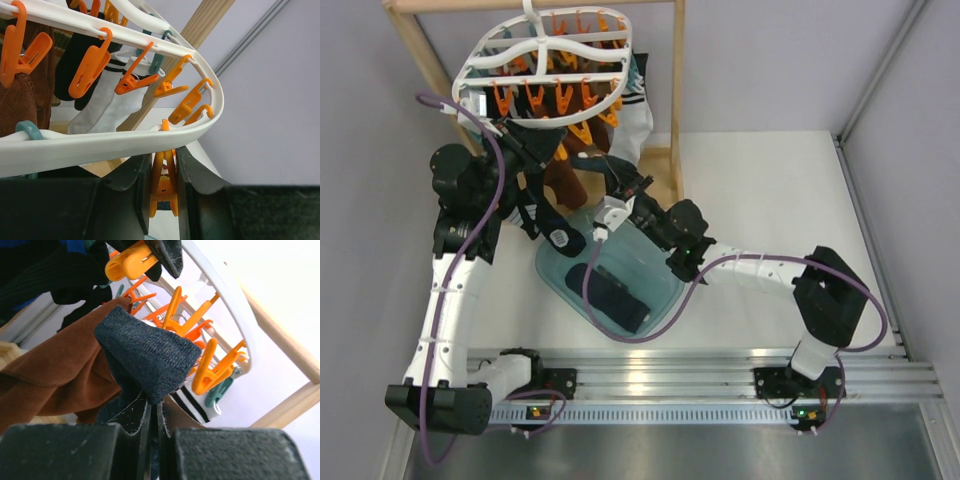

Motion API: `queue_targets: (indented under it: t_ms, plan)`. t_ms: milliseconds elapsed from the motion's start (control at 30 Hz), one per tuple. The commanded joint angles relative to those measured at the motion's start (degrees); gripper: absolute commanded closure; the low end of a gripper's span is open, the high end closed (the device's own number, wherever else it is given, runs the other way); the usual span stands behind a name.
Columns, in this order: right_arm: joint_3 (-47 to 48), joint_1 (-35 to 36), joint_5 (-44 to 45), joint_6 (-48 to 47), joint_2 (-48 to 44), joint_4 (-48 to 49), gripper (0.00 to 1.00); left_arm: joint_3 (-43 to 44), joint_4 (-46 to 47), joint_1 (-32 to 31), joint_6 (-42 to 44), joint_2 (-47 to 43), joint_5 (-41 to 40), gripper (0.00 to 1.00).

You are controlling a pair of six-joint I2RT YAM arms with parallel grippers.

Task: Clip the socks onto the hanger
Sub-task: Clamp the sock onto the hanger.

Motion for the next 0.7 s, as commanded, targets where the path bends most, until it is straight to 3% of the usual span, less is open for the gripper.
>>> queue_targets:
  t_ms: [0,300,400,667]
  plan:
    - [0.98,0.75,-2.48,5.07,-4.28,0.54,1.00,-0.07,2.58,0.17,-1.40,-0.60,4.32,1.00]
    - [2.91,-2.93,-17.59,26.42,-9.11,-15.36,1.00,-2.54,9.36,0.25,-3.59,-0.95,11.86,1.00]
    - [4.14,-5.65,-28.99,31.62,-9.56,-18.87,1.00,-2.89,12.52,0.34,-5.17,-0.78,14.86,1.00]
    - [11.34,-7.95,-40.20,34.98,-6.49,-25.31,1.00,-5.09,21.84,0.43,-13.34,0.01,20.75,1.00]
